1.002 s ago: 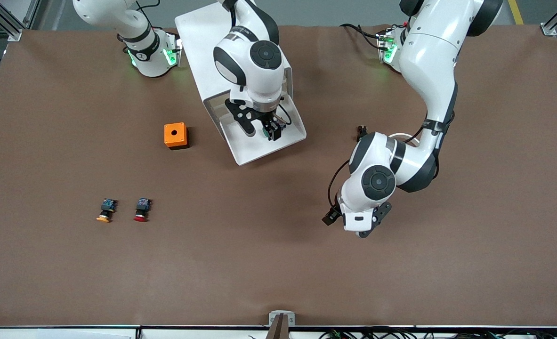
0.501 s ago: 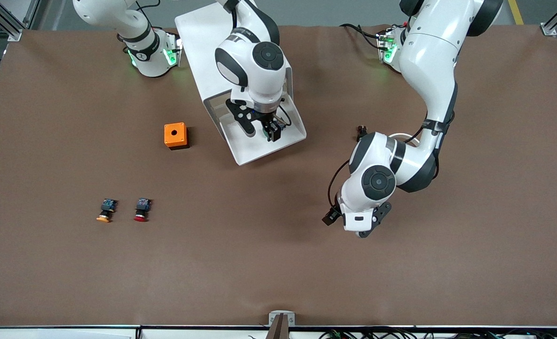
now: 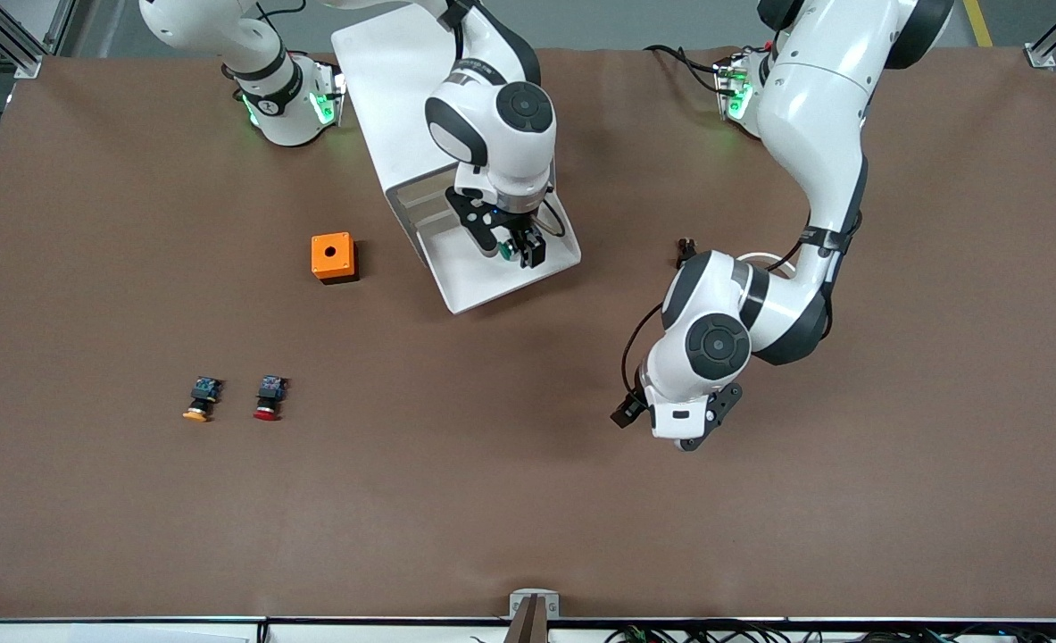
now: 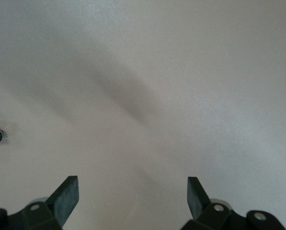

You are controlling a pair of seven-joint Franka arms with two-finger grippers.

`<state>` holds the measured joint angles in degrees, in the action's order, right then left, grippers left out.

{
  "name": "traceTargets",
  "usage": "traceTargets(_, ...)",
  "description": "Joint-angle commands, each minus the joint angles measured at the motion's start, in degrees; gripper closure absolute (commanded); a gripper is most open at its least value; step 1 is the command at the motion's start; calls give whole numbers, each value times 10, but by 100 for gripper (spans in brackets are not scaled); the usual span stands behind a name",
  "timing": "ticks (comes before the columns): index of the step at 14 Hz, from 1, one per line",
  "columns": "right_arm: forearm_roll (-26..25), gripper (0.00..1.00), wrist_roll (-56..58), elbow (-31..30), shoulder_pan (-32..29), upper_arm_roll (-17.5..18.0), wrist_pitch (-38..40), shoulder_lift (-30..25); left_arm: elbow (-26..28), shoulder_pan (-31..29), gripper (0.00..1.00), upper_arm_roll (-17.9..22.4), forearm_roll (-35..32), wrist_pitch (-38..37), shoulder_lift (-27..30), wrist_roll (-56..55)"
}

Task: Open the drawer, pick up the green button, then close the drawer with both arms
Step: 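Grasp the green push button with the right gripper and lift it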

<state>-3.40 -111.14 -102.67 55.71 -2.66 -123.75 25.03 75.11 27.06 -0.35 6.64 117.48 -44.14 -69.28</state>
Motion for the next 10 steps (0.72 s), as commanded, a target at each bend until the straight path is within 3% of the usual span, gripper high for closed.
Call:
traceTargets(1, -11, 0, -25, 5, 12, -5, -10, 11, 8, 0, 1, 0, -15, 6, 7, -8)
traceTargets(10, -5, 2, -36, 5, 30, -5, -22, 27, 8, 0, 1, 0, -15, 6, 7, -8)
